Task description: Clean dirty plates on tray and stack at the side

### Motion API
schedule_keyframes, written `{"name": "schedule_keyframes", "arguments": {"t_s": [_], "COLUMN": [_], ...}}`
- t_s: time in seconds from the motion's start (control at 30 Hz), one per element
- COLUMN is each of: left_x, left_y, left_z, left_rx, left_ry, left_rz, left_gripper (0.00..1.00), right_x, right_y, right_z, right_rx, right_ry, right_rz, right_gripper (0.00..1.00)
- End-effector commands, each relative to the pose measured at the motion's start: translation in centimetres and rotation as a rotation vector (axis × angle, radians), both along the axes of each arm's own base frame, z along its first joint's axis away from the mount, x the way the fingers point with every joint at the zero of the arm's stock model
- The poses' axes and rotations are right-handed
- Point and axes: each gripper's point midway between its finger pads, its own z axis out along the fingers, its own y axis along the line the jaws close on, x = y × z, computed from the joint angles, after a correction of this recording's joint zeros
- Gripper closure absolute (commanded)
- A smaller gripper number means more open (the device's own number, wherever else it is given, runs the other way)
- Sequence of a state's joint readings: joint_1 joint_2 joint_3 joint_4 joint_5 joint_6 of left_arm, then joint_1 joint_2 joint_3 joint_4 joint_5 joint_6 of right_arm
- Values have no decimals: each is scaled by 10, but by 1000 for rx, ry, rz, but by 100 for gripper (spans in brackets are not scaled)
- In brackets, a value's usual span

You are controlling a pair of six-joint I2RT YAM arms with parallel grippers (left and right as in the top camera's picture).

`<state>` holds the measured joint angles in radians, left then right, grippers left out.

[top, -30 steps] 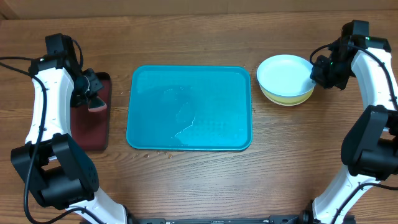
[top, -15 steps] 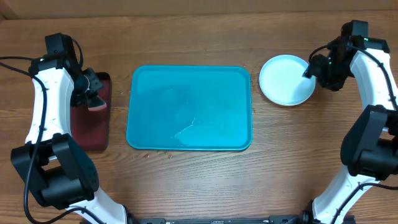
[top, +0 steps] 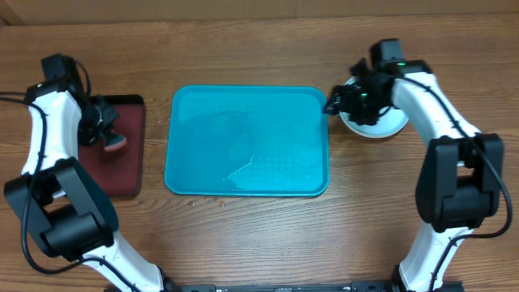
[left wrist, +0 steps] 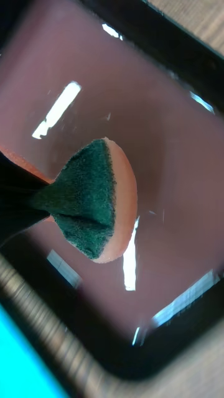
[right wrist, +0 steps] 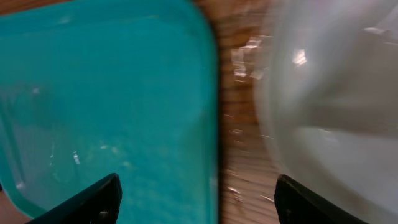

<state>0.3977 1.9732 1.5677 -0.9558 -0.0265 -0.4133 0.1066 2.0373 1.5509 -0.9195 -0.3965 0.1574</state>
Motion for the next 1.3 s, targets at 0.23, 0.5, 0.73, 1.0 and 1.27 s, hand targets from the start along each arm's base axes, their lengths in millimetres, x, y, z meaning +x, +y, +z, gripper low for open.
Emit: {"name": "schedule_keyframes", "arguments": {"t_s": [0.23, 0.5, 0.73, 1.0, 1.27], "left_x": [-2, -1, 4, -24, -60], "left_y": [10, 8, -8, -48, -127], "left_z": [-23, -14, 59, 189, 247], "left_rx": [-110, -125, -138, -43, -6], "left_ry": [-5, -22, -192, -469, -619], "left_rz": [-27, -29, -62, -159, -359], "left_gripper": [82, 31, 29, 26, 26], "right_x": [0, -1, -3, -37, -116], "right_y": [84, 91, 78, 32, -4], "right_z": [15, 23, 76, 150, 192], "right_rx": [37, 10, -33, -158, -255], "right_ry": [-121, -127, -212, -284, -269], "right_rz": [143, 127, 100, -76, -104], "right_gripper": [6, 0, 0, 0, 0]}}
